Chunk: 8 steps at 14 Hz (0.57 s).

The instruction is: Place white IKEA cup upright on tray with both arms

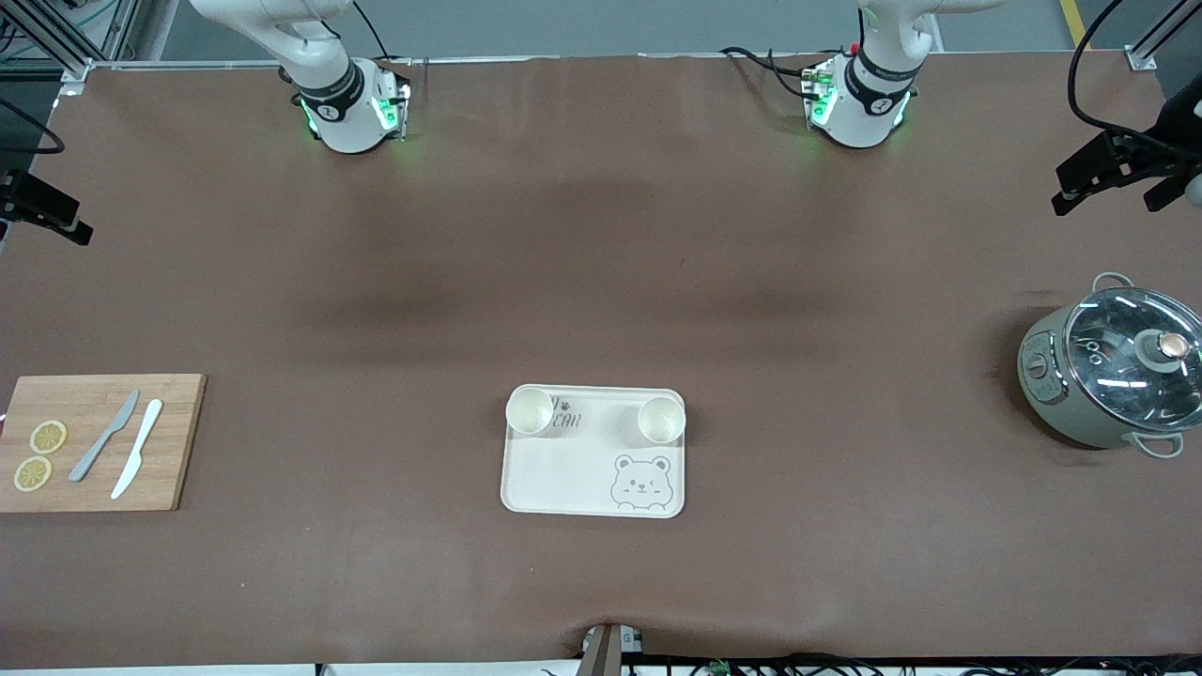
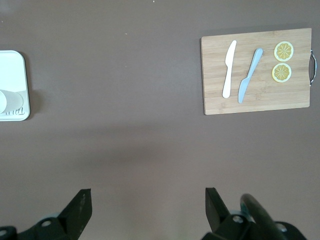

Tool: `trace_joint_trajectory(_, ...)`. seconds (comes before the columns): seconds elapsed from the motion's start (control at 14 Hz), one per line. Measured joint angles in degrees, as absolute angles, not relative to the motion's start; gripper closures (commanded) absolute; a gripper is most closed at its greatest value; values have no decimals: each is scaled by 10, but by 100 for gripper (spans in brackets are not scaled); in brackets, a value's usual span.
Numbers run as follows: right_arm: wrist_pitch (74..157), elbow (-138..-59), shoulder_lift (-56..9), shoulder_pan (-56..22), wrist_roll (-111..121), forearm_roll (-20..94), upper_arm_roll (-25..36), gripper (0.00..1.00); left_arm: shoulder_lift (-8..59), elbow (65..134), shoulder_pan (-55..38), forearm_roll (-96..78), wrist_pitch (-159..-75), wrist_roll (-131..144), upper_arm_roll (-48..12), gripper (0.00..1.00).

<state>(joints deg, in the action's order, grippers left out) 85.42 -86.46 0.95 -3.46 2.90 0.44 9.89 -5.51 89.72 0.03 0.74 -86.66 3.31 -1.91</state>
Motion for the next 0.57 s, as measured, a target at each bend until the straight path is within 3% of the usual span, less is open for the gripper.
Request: trace_joint_trajectory(0.57, 854, -865, 9, -34, 29, 4, 102, 0, -55, 893, -1, 7, -863, 33, -19, 0)
